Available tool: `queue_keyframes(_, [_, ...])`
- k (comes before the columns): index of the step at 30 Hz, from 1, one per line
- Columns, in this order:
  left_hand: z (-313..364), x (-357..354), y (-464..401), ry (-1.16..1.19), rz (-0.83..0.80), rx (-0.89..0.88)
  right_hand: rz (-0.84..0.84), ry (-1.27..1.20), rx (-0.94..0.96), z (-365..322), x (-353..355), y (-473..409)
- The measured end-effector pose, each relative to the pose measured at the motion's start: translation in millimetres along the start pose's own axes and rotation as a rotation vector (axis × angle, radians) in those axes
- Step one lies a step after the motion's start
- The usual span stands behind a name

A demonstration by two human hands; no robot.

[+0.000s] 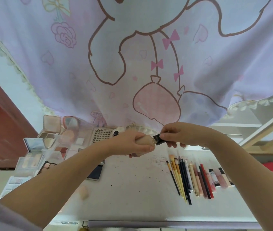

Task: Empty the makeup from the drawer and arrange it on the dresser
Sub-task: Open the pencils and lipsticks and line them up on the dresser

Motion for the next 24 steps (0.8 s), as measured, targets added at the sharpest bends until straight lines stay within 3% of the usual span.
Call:
queue_keyframes(5, [2, 0, 0, -0.058, 0.005, -0.012, -0.077, -0.158, 0.027, -1, -5, 3])
queue_keyframes(13, [-5, 5, 0, 0.018, -0.099, 0.045, 0.035, 0.063, 0.002, 10, 9, 15])
queue_keyframes(20, [-25, 7, 3, 0.139, -0.006, -0.01, 0.041, -0.058, 0.025, 35, 9, 25])
queue_keyframes(24, [-43, 10, 3, 0.218, 0.067, 0.009, 0.05, -0.339, 0.03, 63, -4, 23])
Point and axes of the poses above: each hand's wrist, its own y-axis away from the middle knuckle, its own x-axis out of the back of the hand, z = x × y, the point moved 5 cm from there along -y, towards the middle knuckle, and after that the axes turned 15 degrees about -z, right-handed, at the moved point
